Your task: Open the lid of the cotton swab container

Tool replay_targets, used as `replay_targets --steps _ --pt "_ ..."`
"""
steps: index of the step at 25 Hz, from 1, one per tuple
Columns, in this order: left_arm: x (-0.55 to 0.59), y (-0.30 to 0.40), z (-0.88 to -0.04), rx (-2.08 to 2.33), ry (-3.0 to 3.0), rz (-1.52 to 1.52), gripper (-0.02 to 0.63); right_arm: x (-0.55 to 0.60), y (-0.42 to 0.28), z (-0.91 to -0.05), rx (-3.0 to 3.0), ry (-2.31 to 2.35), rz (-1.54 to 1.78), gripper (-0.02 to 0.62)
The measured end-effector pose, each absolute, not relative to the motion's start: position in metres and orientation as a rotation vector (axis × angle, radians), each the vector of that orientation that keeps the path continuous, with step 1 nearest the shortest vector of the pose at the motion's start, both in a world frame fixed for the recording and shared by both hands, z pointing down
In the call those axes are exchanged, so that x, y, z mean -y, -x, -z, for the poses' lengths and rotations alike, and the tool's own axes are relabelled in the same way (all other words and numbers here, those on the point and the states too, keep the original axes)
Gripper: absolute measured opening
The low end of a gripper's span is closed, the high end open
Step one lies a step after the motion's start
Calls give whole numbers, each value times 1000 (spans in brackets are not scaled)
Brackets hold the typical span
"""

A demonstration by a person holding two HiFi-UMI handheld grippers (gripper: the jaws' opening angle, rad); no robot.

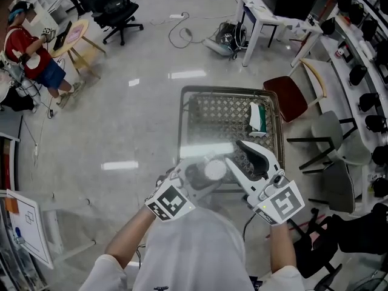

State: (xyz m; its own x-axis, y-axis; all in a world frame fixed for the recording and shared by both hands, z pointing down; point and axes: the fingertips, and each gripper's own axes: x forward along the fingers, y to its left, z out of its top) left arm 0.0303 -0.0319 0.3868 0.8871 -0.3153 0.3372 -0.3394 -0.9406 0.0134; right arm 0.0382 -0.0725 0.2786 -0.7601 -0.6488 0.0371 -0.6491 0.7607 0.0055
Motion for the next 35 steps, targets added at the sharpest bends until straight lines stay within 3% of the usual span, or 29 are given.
replay_targets --steps 6,23,35 --pt "45 -12 -385 668 -2908 -482 236 72 -68 -293 2781 -1257 -18 77" --pt "49 23 -365 985 -2822 -369 235 28 -136 -334 2421 -1756 -45 41" --pt "35 39 -367 1047 -2785 -348 235 -3 -143 -346 2326 -1864 -31 20"
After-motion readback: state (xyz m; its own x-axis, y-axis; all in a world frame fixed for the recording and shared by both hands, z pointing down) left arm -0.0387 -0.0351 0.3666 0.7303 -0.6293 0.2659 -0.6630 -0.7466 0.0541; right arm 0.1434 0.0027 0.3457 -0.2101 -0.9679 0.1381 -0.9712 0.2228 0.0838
